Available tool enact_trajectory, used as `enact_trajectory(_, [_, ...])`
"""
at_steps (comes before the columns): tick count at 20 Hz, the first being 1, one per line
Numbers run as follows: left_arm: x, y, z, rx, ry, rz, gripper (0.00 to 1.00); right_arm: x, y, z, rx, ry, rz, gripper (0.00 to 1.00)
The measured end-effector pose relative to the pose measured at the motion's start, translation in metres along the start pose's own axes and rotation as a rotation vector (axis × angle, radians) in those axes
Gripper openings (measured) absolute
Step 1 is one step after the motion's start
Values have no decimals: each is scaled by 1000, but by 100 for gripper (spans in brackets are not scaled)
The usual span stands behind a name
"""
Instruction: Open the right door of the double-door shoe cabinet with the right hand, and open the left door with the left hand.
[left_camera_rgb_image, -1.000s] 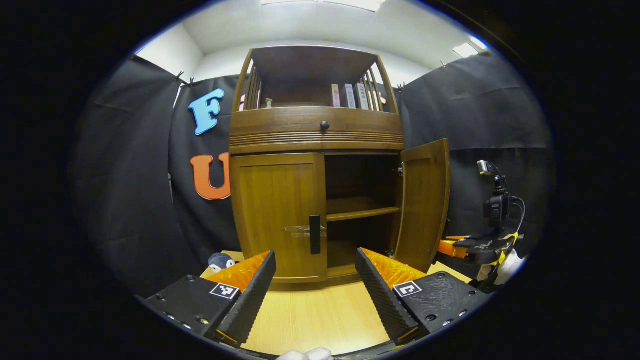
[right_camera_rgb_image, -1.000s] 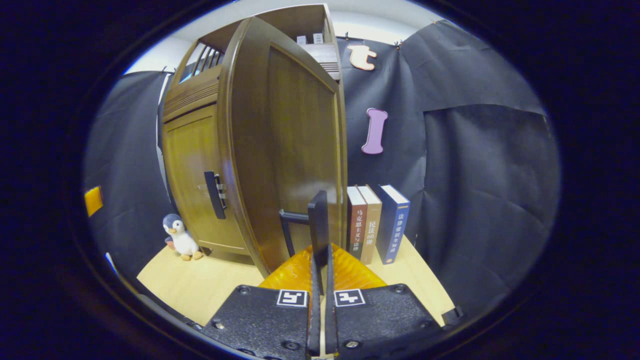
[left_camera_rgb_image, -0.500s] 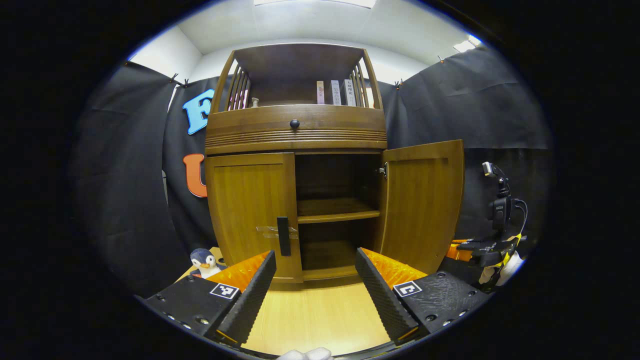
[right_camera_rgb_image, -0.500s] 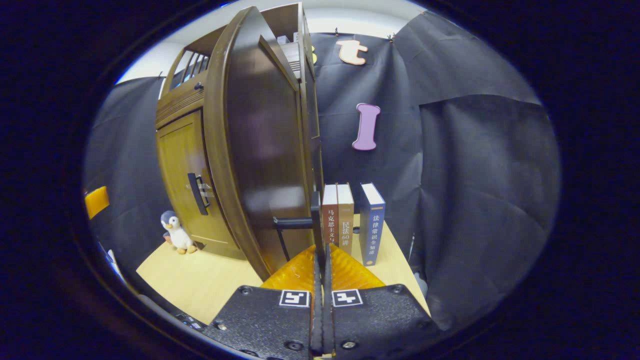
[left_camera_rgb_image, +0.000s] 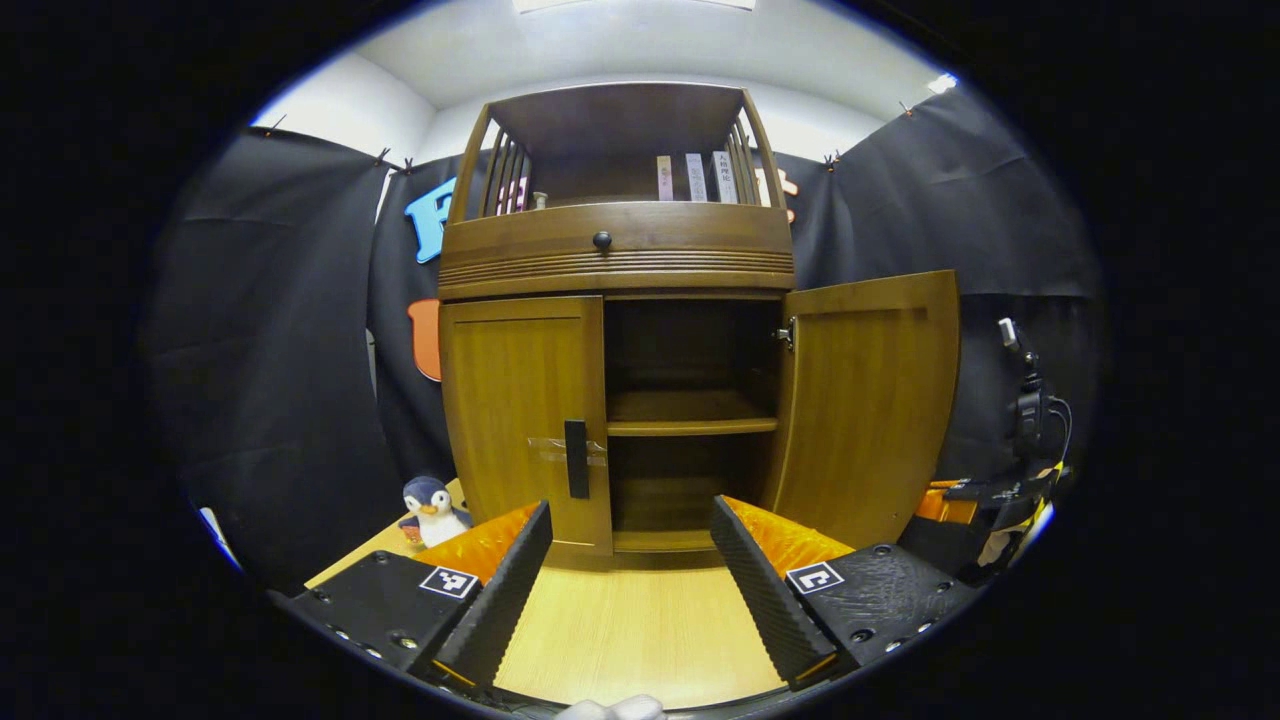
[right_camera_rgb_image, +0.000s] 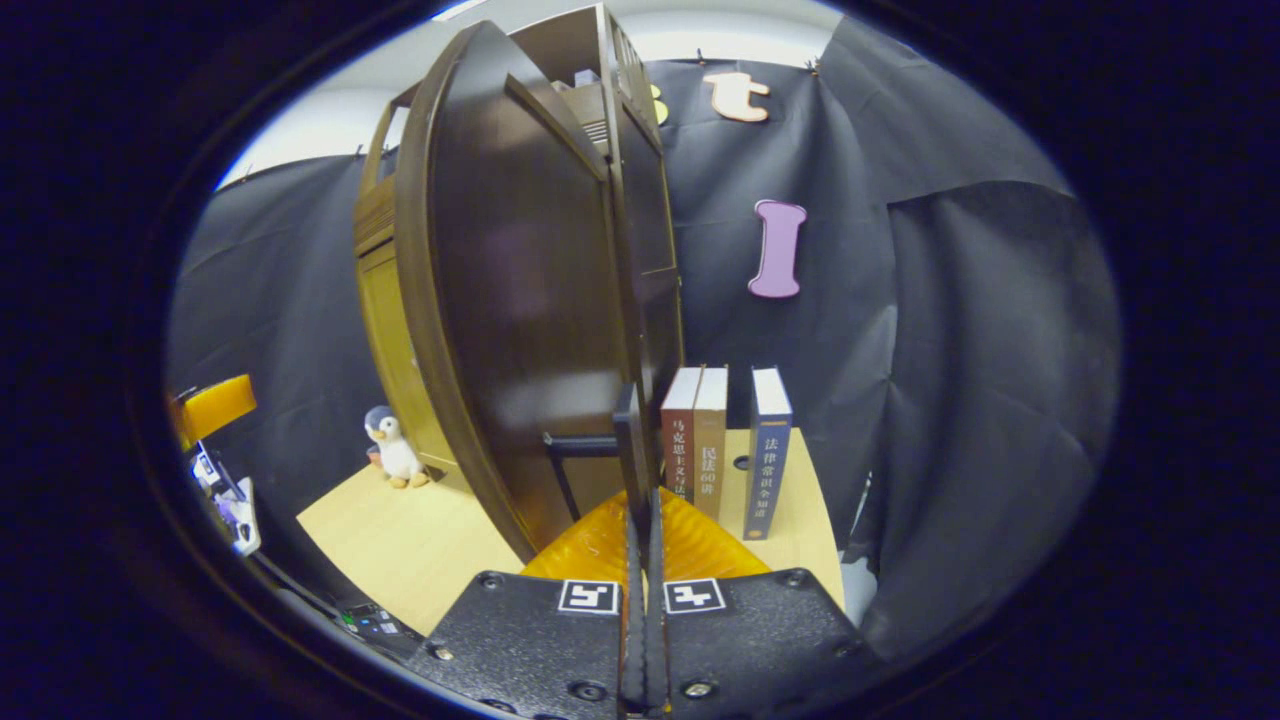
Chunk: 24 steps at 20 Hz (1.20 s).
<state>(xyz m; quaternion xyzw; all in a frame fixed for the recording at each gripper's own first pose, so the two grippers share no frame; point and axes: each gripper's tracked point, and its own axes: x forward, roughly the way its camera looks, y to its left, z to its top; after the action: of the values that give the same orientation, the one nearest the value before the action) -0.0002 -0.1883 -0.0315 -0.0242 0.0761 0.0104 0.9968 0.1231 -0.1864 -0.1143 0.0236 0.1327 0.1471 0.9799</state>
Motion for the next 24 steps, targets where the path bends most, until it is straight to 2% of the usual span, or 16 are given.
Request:
enact_trajectory(3, [7, 10, 0, 11, 6, 8, 96, -3, 0, -2, -29, 8, 2, 4])
enact_trajectory(5, [13, 20, -1, 15, 17, 2, 96, -14, -5, 0, -40, -4, -40, 8])
enact_trajectory(8, [26, 37, -3, 22, 27, -24, 96, -32, -16, -1, -7, -8, -138, 45])
enact_trajectory(10, [36, 53, -2, 34, 25, -41, 96, -48, -13, 13, 19, -40, -198, 70])
enact_trajectory(11, [42, 62, 0, 36, 21, -47, 96, -56, -10, 20, 20, -57, -233, 71])
enact_trajectory(13, [55, 79, 2, 38, 17, -64, 96, -74, 1, 37, 21, -104, -295, 87])
enact_trajectory(14, [59, 87, 1, 39, 18, -66, 100, -82, 7, 45, 22, -129, -335, 95])
enact_trajectory(16, [70, 105, -1, 40, 19, -72, 96, -93, 16, 53, 17, -156, -428, 97])
enact_trajectory(17, [74, 112, -2, 40, 22, -79, 96, -97, 28, 58, 16, -176, -440, 97])
enact_trajectory(21, [91, 134, -10, 45, 26, -108, 96, -97, 78, 62, -2, -207, -451, 100])
enact_trajectory(24, [106, 142, -15, 56, 24, -119, 96, -79, 116, 56, 2, -205, -437, 100])
